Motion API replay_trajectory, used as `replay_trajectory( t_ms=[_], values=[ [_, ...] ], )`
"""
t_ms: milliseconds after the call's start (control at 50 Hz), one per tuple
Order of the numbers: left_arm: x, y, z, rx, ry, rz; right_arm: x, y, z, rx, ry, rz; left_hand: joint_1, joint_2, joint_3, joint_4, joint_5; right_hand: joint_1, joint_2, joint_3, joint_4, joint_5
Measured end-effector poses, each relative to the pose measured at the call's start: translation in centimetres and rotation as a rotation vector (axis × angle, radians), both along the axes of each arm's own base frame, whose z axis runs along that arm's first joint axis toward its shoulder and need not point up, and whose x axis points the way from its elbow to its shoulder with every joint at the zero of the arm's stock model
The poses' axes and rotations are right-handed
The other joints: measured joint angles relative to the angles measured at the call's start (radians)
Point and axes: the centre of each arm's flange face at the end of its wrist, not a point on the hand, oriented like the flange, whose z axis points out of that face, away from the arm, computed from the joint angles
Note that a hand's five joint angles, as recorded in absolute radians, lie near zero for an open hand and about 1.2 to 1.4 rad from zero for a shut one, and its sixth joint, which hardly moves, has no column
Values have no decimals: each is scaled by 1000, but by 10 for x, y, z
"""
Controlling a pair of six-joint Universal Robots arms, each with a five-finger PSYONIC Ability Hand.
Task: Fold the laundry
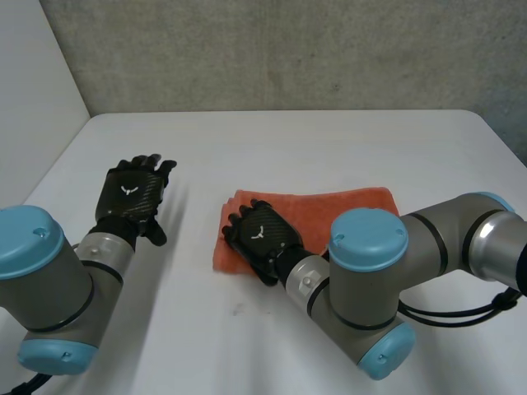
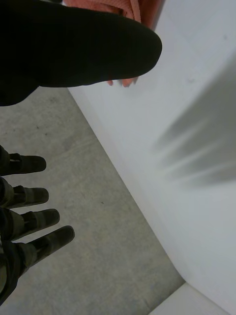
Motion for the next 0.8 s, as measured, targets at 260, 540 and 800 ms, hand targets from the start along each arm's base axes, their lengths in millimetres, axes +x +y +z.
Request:
replay_trajectory(
  t_ms=[260, 540, 800],
  values=[
    [-44, 7, 26, -102, 45, -127, -98, -66, 53, 157, -196, -438, 0, 0, 0, 0, 0, -113, -148, -176, -156, -141],
    [-87, 25, 27, -126, 63, -245, -183, -83, -6, 238, 34, -654, 0, 0, 0, 0, 0, 442, 501, 462, 460, 439],
    [-70, 30, 42, -140, 72, -188, -93, -89, 58, -95, -124, -403, 0, 0, 0, 0, 0, 564, 813, 789, 797, 753]
  ],
)
